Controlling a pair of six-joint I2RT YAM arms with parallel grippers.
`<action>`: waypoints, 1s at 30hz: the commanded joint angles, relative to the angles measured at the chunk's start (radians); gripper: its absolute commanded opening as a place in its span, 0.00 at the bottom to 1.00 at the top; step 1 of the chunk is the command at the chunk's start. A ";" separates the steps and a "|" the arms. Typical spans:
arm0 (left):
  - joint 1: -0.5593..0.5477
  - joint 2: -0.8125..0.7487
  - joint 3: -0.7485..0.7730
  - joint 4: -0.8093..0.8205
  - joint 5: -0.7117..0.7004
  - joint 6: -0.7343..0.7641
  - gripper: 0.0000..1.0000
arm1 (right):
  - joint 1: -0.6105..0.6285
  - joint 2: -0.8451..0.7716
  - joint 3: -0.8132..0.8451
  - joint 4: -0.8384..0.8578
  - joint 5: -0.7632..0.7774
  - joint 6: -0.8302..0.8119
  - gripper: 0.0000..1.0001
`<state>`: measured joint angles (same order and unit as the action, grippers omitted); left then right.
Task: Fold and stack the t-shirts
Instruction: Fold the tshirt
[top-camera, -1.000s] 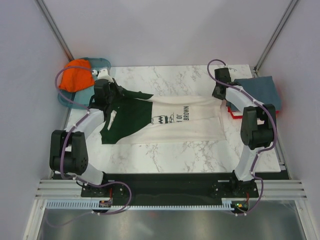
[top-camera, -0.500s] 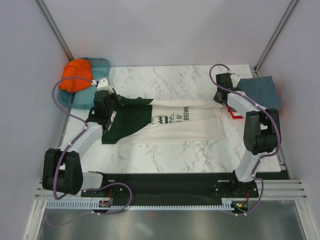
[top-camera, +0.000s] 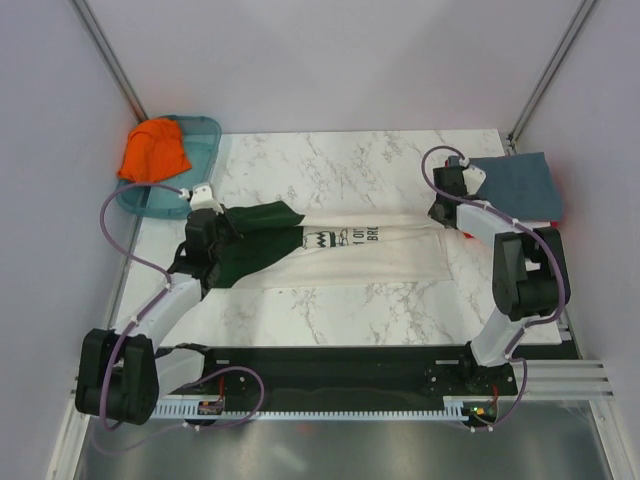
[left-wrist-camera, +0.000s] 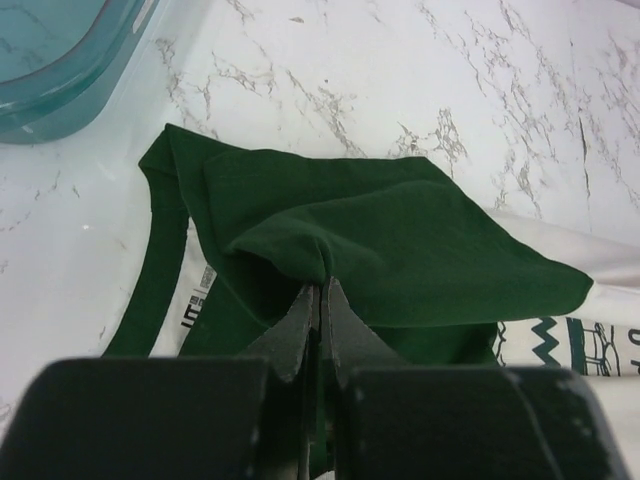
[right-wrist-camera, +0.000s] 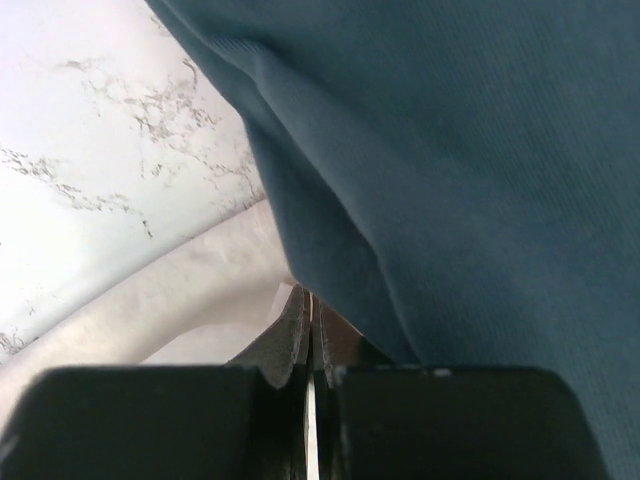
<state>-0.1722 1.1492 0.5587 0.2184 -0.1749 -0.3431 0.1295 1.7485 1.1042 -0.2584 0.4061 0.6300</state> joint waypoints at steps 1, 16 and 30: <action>-0.004 -0.051 -0.036 0.035 -0.028 -0.025 0.02 | 0.002 -0.069 -0.056 0.077 0.051 0.042 0.00; -0.010 -0.178 -0.169 -0.040 0.057 -0.174 0.34 | 0.033 -0.260 -0.310 0.298 0.115 0.096 0.57; 0.002 -0.146 -0.053 -0.182 -0.048 -0.319 0.93 | 0.285 -0.120 -0.118 0.332 -0.270 0.019 0.51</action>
<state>-0.1783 0.9459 0.4282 0.0509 -0.1856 -0.5720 0.3862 1.5635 0.9070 0.0219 0.3412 0.6567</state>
